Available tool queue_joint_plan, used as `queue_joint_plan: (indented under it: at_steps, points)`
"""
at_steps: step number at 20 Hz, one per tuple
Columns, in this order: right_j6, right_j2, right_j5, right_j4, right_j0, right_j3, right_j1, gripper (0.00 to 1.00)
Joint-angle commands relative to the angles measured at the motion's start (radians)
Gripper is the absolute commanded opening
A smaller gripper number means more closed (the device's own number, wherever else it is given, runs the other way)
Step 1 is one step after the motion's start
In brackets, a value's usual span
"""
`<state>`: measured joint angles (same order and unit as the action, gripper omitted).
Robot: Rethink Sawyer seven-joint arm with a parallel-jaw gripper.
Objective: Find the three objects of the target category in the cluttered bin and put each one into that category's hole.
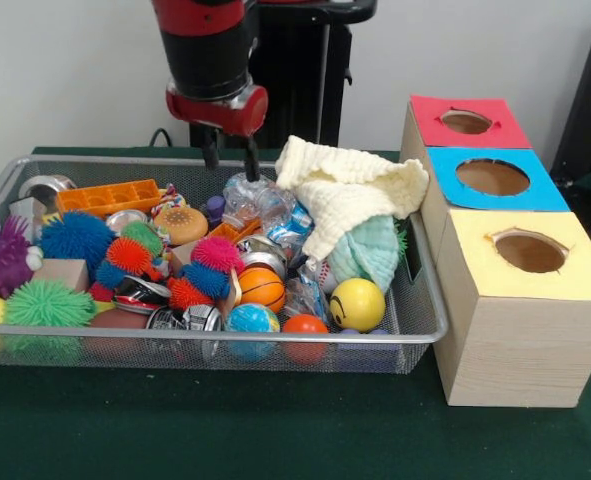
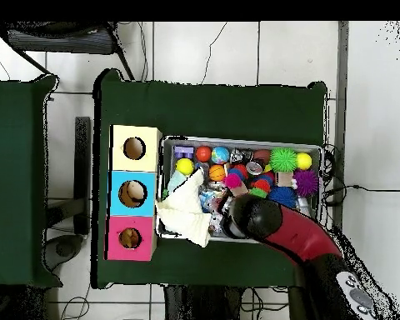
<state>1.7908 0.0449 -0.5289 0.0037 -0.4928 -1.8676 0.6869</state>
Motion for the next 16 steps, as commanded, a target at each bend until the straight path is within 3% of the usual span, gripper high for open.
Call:
queue_joint_plan:
  at_steps: [1, 6, 16]
  points:
    - [0.190, 0.015, -0.139, 0.070, 0.074, -0.026, 0.150, 1.00]
    - [0.219, -0.005, -0.166, 0.112, 0.106, -0.046, 0.177, 1.00]
    - [0.232, 0.064, 0.244, 0.174, 0.070, -0.198, -0.016, 1.00]
